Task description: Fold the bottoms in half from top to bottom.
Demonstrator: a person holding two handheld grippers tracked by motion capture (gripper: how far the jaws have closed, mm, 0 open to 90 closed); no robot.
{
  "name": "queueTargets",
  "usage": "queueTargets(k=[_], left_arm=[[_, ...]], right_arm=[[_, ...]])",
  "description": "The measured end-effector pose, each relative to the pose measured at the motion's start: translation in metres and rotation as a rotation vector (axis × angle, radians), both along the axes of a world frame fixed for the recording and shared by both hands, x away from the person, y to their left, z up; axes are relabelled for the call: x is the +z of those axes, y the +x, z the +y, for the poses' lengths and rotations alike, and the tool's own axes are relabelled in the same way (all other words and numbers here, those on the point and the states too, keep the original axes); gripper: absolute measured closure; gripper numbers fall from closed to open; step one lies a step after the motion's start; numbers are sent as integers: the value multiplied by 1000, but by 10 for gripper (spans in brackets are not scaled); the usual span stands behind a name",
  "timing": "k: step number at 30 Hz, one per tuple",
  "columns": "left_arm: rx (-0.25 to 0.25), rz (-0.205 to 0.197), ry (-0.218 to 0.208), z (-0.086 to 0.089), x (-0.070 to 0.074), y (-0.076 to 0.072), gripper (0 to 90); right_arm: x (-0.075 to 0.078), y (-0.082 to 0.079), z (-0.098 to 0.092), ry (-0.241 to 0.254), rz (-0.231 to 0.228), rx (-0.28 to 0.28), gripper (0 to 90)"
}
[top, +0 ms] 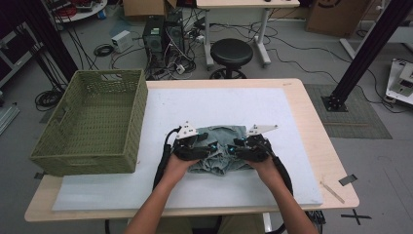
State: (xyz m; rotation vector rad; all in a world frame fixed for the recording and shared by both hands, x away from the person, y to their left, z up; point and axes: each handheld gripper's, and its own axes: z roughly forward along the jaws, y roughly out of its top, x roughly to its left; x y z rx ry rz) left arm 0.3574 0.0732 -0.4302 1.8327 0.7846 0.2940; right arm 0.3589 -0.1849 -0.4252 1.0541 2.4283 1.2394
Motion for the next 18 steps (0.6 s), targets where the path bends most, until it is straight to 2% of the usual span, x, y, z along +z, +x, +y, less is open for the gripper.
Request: queueTargets(k=[4,6,8,9,10,13,14,16,18], left_arm=[[-12,8,81,6,-8,-5,568],[-14,-2,86,7,-9,-8,598],[-12,-1,95,7,-10,-9,614],[-12,-1,95,7,-10,-9,625],[-9,3,91,8,-11,-9,625],[-5,10,72,10,-13,-10,627],[-4,10,67,10,-13,-11,627],[-1,0,48,11,-12,-13,622],[5,-16,9,13,-10,-14,574]], right_arm=[[-4,-2,10,-13,-9,29,605],[-2,-3,11,-17,-26,30,578],[3,-4,5,23,-38,16,564],[3,-4,5,23,-38,16,564],[9,-7,-5,53,-68,-23,547],[14,-5,-23,61,-85,-104,539],[15,-4,-27,66,-77,-120,526],[16,-3,-37,79,-77,-150,500],[16,-4,-43,86,-85,-161,488]])
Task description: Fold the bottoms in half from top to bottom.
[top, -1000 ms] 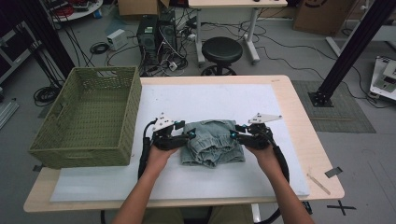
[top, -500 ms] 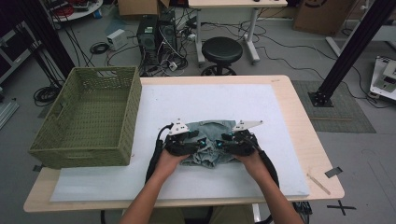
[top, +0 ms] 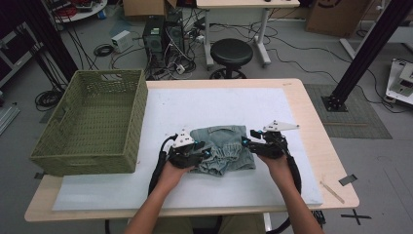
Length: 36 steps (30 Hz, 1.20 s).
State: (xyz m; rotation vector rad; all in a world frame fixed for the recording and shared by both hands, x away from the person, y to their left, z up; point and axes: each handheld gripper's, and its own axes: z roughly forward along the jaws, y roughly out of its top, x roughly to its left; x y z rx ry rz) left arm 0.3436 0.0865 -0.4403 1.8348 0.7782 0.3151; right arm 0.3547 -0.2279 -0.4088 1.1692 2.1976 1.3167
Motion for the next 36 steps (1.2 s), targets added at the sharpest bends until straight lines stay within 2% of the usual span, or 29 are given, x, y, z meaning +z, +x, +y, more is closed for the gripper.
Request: queueTargets(k=[4,6,9,11,12,15,18,20,25,29,32,36], left_arm=[[48,-57,-63,6,8,-3,426],[78,-74,-96,11,11,-3,405],[132,-71,-135,19,15,-1,285],[147,-69,-147,22,16,-1,260],[164,-77,-165,27,19,0,236],[173,-104,-178,32,22,-2,236],[155,-123,-183,34,24,-3,239],[143,-147,-151,35,27,-2,239],[148,-166,-130,36,29,-2,239],[152,-153,-114,38,28,-2,239],[173,-114,-106,40,26,-2,239],[194,-101,-120,45,27,-3,239]], right_arm=[[1,-3,-9,-36,-23,9,405],[0,-4,-14,-41,-34,33,400],[1,-7,-23,-41,-47,33,344],[1,-9,-28,-44,-43,28,313],[0,-9,-30,-46,-45,31,294],[0,-11,-34,-46,-43,36,272],[1,-13,-38,-31,-50,32,272],[1,-15,-40,-29,-57,31,272],[1,-18,-43,-11,-64,28,273],[3,-18,-46,-13,-67,16,273],[4,-17,-47,-13,-70,16,274],[4,-17,-45,-21,-72,14,276]])
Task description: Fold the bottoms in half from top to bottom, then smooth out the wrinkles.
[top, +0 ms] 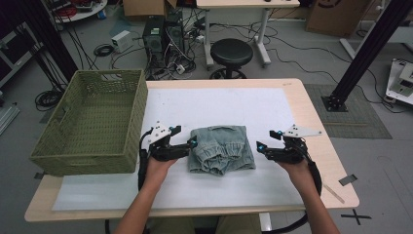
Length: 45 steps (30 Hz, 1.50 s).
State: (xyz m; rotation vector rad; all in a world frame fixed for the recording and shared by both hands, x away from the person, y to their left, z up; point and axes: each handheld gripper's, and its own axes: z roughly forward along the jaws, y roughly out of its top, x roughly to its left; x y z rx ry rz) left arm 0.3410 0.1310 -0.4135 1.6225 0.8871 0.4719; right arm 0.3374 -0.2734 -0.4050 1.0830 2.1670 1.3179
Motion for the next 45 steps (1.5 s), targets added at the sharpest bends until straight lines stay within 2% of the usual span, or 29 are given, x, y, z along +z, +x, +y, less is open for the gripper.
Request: queueTargets(k=[7,13,21,25,27,29,31,34,37,39,41,42,43,45], left_arm=[[-5,-1,0,3,0,-2,239],[-19,11,3,4,-3,-5,237],[-22,8,-3,8,-4,-9,238],[-20,15,1,8,-6,-12,238],[-21,14,5,8,-6,-13,238],[-24,7,32,7,-7,-15,273],[-21,9,33,7,-8,-16,281],[-11,10,32,10,-9,-18,293],[-6,16,35,12,-10,-19,353],[-9,26,32,14,-11,-20,423],[-9,35,23,14,-12,-20,424],[-9,40,27,13,-12,-21,466],[-16,46,28,13,-13,-21,467],[-15,51,32,13,-13,-21,466]], right_arm=[[-4,-2,2,-4,27,15,380],[-8,-4,5,-4,33,16,387],[-9,-6,11,-28,10,12,394],[-7,-9,13,-9,4,20,395],[-7,-9,13,-11,3,25,399],[-7,-9,14,-14,7,35,401],[-9,-9,13,-15,10,39,405],[-11,-8,15,-14,32,61,484],[-13,-8,21,-30,63,104,632],[-14,-8,29,-51,80,137,680],[-15,-8,33,-65,91,151,699],[-20,-6,42,-114,117,183,740],[-23,-6,44,-147,123,188,763],[-32,-4,49,-270,154,178,775]])
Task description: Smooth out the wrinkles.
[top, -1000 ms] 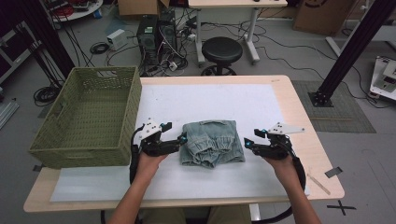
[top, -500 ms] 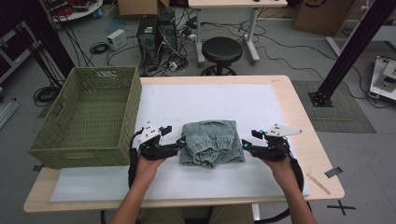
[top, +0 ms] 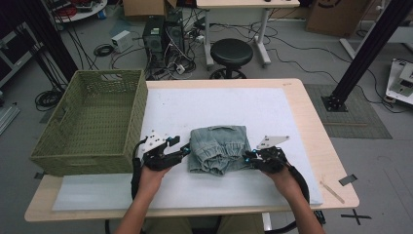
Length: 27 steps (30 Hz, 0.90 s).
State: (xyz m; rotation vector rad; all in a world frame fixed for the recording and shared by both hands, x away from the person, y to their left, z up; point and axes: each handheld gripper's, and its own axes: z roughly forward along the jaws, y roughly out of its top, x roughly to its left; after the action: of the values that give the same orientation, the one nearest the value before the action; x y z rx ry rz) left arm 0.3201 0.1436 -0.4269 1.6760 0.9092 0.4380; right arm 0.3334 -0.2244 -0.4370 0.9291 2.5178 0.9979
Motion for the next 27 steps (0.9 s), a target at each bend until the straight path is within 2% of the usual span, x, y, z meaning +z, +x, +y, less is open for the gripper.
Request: queueTargets(k=[1,2,4,5,9,12,14,15,16,17,19,20,21,22,23,24,26,27], left_arm=[[0,1,-5,-1,0,0,467],[0,1,-5,-1,0,0,466],[3,5,-3,0,0,0,471],[4,5,2,1,0,0,481],[-1,17,12,1,-2,-1,496],[-37,44,22,-3,-7,-2,492],[-66,67,38,-6,-10,-1,434],[-74,77,56,-9,-12,-1,411],[-74,77,56,-9,-12,-1,413],[-90,99,79,-13,-14,-1,420],[-102,115,99,-17,-16,0,486],[-102,115,99,-17,-16,0,513],[-103,127,121,-20,-17,1,513],[-103,145,166,-24,-20,2,566],[-107,152,183,-26,-20,2,579],[-105,156,219,-28,-22,2,594],[-109,162,260,-32,-23,2,618],[-110,166,297,-34,-22,2,628]], right_arm=[[-3,1,-1,2,18,3,777],[-3,3,-2,30,55,-21,789],[0,3,0,-34,41,-21,826],[1,3,1,-48,31,-21,829],[-2,3,-3,-37,17,-17,846],[-5,4,-6,-12,13,-12,852],[-4,3,-4,-24,4,-13,851],[-3,2,-2,-36,-5,-18,837],[-3,0,-1,-41,-21,-22,774],[-2,-1,-3,-24,-33,-25,722],[0,-3,-10,33,-49,-42,647],[2,-3,-14,58,-55,-52,638],[2,-3,-14,58,-55,-52,638],[4,-4,-20,97,-71,-76,589],[5,-4,-22,109,-75,-79,586],[5,-5,-23,119,-73,-85,574],[6,-5,-25,124,-83,-90,558],[6,-6,-25,125,-80,-92,546]])
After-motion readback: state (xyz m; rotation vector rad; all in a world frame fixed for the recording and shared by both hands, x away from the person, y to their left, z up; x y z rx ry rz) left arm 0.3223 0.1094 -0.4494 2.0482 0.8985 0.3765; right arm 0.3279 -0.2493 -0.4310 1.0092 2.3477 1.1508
